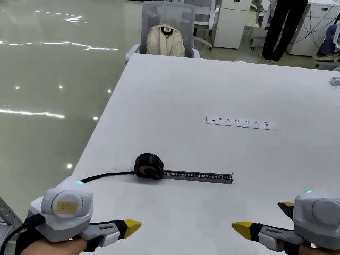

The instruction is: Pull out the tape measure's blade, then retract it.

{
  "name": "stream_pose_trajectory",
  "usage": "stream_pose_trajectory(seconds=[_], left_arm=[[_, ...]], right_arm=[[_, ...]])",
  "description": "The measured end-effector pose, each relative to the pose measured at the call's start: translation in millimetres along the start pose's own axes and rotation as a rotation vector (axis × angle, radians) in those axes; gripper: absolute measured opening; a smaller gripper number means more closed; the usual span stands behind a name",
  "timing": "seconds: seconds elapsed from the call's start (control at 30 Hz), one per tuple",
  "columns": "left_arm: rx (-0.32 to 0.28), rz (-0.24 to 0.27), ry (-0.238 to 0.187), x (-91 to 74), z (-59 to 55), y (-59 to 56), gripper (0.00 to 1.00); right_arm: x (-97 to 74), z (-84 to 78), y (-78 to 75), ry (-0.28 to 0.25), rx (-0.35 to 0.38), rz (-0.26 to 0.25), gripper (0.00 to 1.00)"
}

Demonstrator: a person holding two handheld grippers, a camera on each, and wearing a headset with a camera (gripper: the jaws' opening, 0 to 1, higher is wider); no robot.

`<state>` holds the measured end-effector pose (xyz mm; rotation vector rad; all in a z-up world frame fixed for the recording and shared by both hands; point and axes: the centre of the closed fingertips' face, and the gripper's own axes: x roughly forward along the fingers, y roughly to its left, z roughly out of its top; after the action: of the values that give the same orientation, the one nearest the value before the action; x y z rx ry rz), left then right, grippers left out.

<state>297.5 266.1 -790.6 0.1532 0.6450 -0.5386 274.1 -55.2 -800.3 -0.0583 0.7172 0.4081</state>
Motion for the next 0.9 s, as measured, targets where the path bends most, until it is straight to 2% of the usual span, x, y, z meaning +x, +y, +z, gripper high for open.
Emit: stream_pose_trajectory(seconds=[0.3,0.57,0.9], left_arm=[[-0.009,0.012,-0.016,-11.6,5.7,-0.1,0.94],[-0.011,0.017,-0.024,-17.3,8.8,1.9,0.94],[-0.022,0.017,-0.031,-19.7,9.2,3.7,0.96]], right_arm=[[-9.9,-5.5,8.6,0.011,0.013,-0.004,0.92],[-18.7,-0.4,13.7,-0.002,0.021,-0.012,0.93],[-19.9,3.1,14.7,-0.012,0.021,-0.019,0.93]])
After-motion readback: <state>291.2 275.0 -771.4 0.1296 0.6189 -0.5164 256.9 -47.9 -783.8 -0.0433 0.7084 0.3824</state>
